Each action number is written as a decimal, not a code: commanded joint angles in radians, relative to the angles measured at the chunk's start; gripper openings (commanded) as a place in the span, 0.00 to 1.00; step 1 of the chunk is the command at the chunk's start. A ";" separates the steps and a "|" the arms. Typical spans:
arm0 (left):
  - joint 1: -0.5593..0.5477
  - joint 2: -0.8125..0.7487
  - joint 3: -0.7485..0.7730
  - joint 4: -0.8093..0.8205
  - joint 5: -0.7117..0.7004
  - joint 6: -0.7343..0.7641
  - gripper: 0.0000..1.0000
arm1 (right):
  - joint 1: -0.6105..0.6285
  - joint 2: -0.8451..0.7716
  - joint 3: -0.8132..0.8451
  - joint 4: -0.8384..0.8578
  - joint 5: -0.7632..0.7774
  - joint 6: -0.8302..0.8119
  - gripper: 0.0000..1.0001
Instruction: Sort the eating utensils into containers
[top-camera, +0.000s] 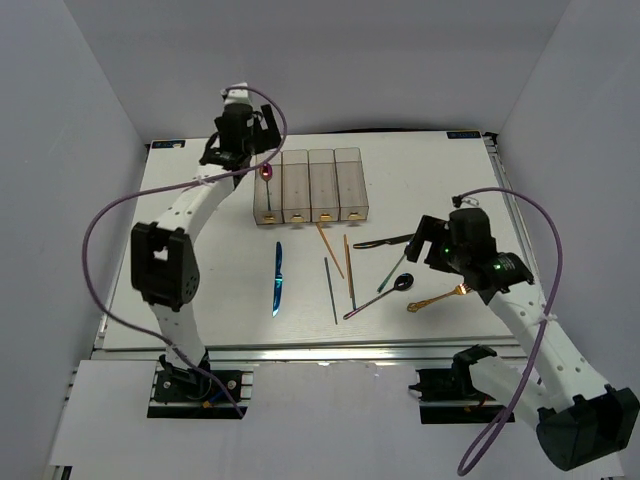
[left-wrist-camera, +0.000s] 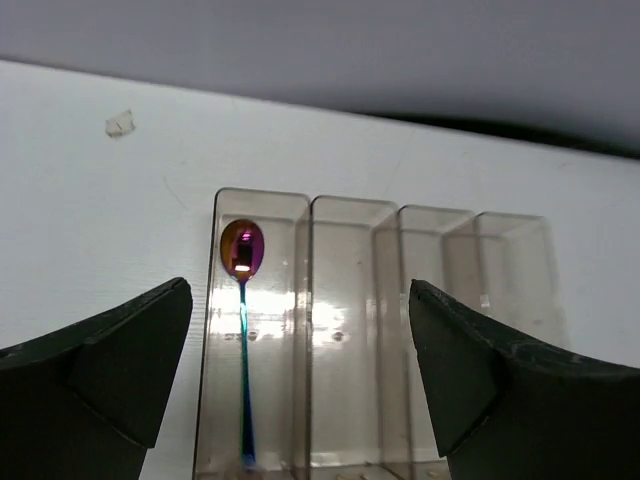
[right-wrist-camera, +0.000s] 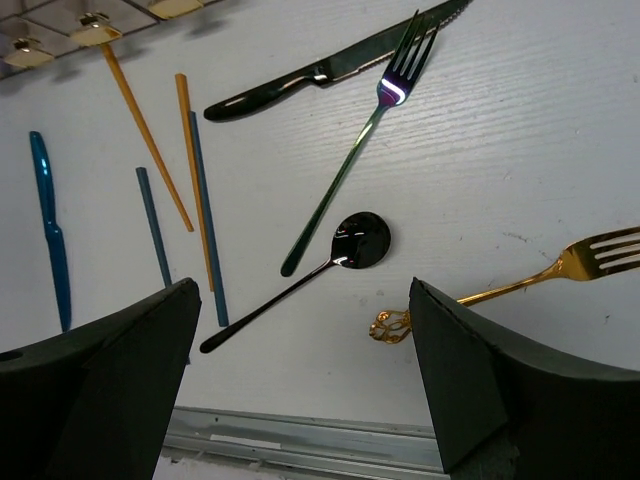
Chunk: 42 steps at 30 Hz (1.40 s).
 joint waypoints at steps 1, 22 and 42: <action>-0.006 -0.232 0.001 -0.086 -0.005 -0.121 0.98 | 0.103 0.038 -0.001 0.029 0.245 0.160 0.89; -0.098 -0.959 -0.705 -0.508 -0.303 -0.109 0.98 | 0.671 0.681 0.080 -0.148 0.635 1.073 0.58; -0.098 -0.970 -0.818 -0.433 -0.255 -0.085 0.98 | 0.672 0.683 -0.023 -0.040 0.563 1.170 0.30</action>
